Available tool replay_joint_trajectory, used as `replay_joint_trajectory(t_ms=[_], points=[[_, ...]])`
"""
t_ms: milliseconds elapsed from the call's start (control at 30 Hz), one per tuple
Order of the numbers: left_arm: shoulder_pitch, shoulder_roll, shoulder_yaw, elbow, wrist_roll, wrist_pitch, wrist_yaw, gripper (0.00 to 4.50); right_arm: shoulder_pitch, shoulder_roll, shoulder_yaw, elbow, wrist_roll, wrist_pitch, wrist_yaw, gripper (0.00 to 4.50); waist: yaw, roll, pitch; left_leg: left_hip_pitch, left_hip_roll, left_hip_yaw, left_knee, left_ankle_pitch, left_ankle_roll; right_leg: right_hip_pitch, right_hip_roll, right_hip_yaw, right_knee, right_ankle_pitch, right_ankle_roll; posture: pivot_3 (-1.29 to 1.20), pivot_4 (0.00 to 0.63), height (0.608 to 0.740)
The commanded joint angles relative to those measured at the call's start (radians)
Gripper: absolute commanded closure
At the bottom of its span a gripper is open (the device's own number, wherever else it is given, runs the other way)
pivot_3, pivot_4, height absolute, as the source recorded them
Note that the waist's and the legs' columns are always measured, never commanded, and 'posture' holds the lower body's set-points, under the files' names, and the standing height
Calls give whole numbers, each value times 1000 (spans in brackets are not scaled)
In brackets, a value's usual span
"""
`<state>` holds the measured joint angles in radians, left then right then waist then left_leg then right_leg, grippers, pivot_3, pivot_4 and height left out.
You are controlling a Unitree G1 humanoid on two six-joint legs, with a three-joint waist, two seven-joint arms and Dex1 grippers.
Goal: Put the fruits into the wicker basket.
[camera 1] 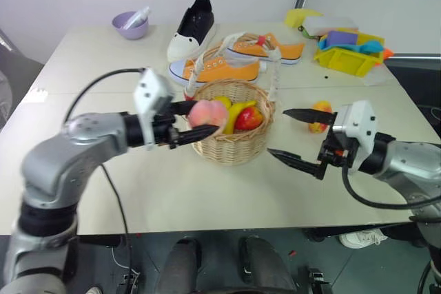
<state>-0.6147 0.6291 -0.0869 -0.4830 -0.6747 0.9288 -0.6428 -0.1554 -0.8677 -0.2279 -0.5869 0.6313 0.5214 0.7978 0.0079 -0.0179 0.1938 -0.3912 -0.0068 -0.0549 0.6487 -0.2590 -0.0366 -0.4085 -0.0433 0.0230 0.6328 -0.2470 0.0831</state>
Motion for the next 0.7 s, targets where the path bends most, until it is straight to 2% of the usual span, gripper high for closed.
replay_joint_trajectory(t_ms=[33,67,167,333,533,600,700], points=[[-61,-32,-59,43,78,-21,32,1749,-6,-13,-62,-5,-8,-18,-3,0,-4,0,0,0,0,0,-1,0,0,0,0,0,0,0,0,0,150,738],[-74,-45,-66,67,92,-24,42,983,-2,-13,-66,-7,-9,-18,-3,0,-5,0,0,0,0,0,-1,0,0,0,1,0,0,0,0,0,150,738],[-88,-57,-76,100,130,-52,35,71,18,-8,-77,-19,-11,-12,-10,0,-10,0,0,1,1,-1,-1,0,0,-1,2,0,1,0,0,0,150,738],[-91,-56,-88,121,194,-117,19,71,38,17,-73,-9,-30,16,-69,0,-18,0,0,0,2,-1,-1,0,0,-1,2,0,1,0,0,0,150,738],[-12,-70,72,26,-9,-139,-113,71,-79,100,-23,255,-189,78,-292,0,-24,0,0,1,2,0,0,0,0,-1,1,0,1,0,0,0,150,738],[41,-36,97,-11,-52,-140,-172,71,-154,169,-17,361,-209,125,-382,0,-24,1,0,1,3,1,0,0,0,-1,1,1,1,0,-1,0,150,738],[121,26,92,-44,-34,-183,-237,71,-254,253,-15,492,-237,189,-482,0,-25,3,0,1,2,2,-2,0,0,-2,1,1,3,0,-1,0,150,738]])
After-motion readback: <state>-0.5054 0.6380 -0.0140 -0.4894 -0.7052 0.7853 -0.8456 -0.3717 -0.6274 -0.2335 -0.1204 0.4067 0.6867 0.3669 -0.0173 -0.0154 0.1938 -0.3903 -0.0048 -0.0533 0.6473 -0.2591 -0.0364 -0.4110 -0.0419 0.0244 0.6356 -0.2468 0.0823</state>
